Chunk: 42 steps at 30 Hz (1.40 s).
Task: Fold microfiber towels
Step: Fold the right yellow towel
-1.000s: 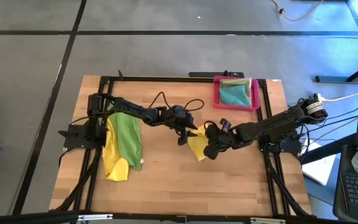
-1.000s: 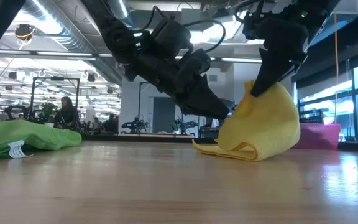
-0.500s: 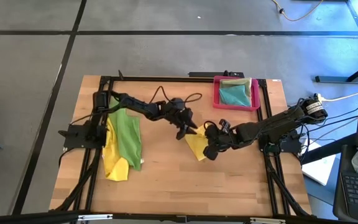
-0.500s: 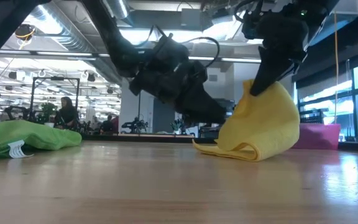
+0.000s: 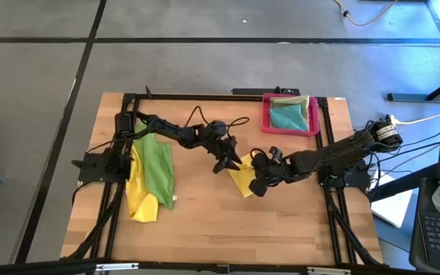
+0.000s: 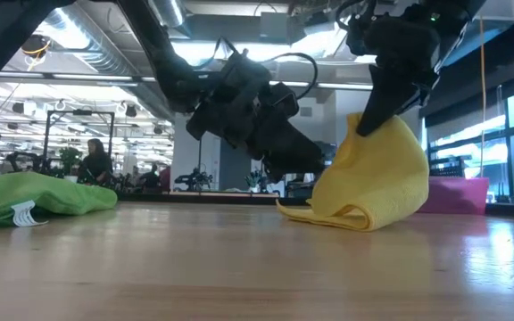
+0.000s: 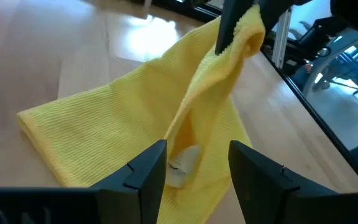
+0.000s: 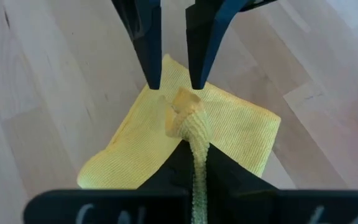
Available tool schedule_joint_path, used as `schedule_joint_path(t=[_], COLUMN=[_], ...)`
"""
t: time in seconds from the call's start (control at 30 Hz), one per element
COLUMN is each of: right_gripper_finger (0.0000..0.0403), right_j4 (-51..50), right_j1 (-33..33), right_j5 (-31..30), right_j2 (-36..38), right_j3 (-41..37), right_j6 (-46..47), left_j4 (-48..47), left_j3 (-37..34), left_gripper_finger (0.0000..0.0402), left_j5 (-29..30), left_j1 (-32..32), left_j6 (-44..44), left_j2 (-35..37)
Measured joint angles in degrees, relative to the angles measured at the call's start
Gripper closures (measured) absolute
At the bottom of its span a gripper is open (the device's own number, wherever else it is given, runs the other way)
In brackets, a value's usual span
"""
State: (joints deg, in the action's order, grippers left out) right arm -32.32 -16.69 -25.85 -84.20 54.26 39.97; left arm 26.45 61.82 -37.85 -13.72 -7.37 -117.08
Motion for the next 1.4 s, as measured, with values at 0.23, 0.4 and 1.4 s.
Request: schedule_joint_path(t=[0.23, 0.4, 1.4], right_gripper_finger=[0.0388, 0.0388, 0.0389], right_j4=[1.0, 2.2, 2.0], right_j1=[0.0, 0.0, 0.1], right_j5=[-0.6, -0.6, -1.9], right_j2=[0.0, 0.0, 0.0], right_j3=[0.0, 0.0, 0.0], right_j6=[0.1, 0.1, 0.0], left_j4=[-2.3, -2.4, -3.6], left_j3=[0.0, 0.0, 0.0], left_gripper_finger=[0.0236, 0.0236, 0.0237], left_j5=[6.8, 8.5, 16.8], left_j1=[1.1, 1.9, 9.4], left_j6=[1.9, 1.8, 0.0], left_j2=[0.0, 0.0, 0.0])
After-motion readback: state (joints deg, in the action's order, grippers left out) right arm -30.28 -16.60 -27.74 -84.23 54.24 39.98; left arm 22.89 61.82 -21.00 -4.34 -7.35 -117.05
